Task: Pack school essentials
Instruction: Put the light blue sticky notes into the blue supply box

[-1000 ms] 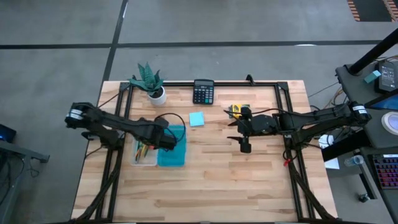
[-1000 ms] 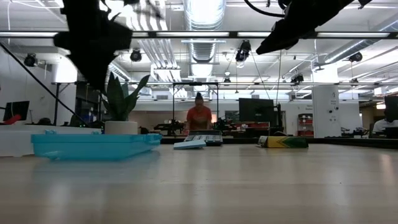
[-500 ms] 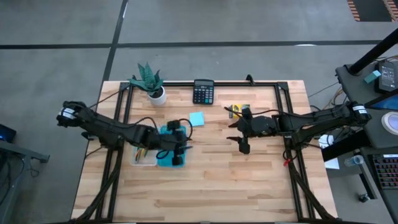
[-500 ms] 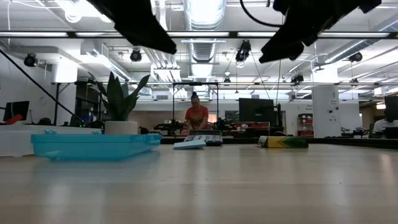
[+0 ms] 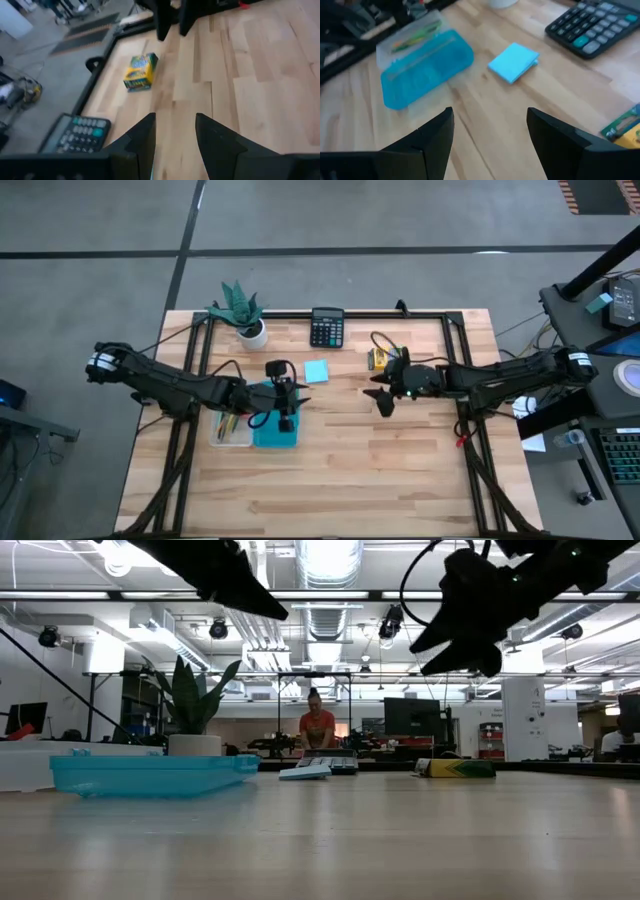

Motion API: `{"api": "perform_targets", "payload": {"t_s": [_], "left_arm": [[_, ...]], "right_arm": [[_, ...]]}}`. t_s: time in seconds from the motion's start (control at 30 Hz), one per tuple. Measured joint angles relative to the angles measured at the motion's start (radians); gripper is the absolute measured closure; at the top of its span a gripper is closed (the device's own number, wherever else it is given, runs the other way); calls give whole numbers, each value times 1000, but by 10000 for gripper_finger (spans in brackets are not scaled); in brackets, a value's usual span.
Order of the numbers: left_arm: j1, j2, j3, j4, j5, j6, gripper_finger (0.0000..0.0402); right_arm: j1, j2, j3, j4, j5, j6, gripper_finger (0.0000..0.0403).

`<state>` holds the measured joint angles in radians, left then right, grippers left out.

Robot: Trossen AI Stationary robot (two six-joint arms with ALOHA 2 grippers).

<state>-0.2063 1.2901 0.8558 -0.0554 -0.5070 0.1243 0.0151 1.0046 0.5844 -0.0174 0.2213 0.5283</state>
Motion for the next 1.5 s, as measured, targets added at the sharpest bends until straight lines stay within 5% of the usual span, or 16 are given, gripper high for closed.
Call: {"api": "perform_targets", "payload": {"t_s": [0.23, 0.47, 0.9, 1.17, 1.5], "left_arm": [[4, -32, -4, 6, 0, 44, 281], [4, -32, -73, 126, 0, 71, 281], [-4, -176, -207, 149, 1, 65, 281], [-10, -316, -312, 157, 5, 31, 281], [-10, -351, -341, 191, 4, 39, 281]], "right_arm": [[-36, 26, 47, 2, 0, 56, 165], [-35, 207, 182, -9, -19, 82, 165], [-101, 579, 565, -394, -19, 111, 165], [-179, 738, 679, -419, -19, 109, 165], [-260, 857, 757, -404, -43, 71, 165]]}}
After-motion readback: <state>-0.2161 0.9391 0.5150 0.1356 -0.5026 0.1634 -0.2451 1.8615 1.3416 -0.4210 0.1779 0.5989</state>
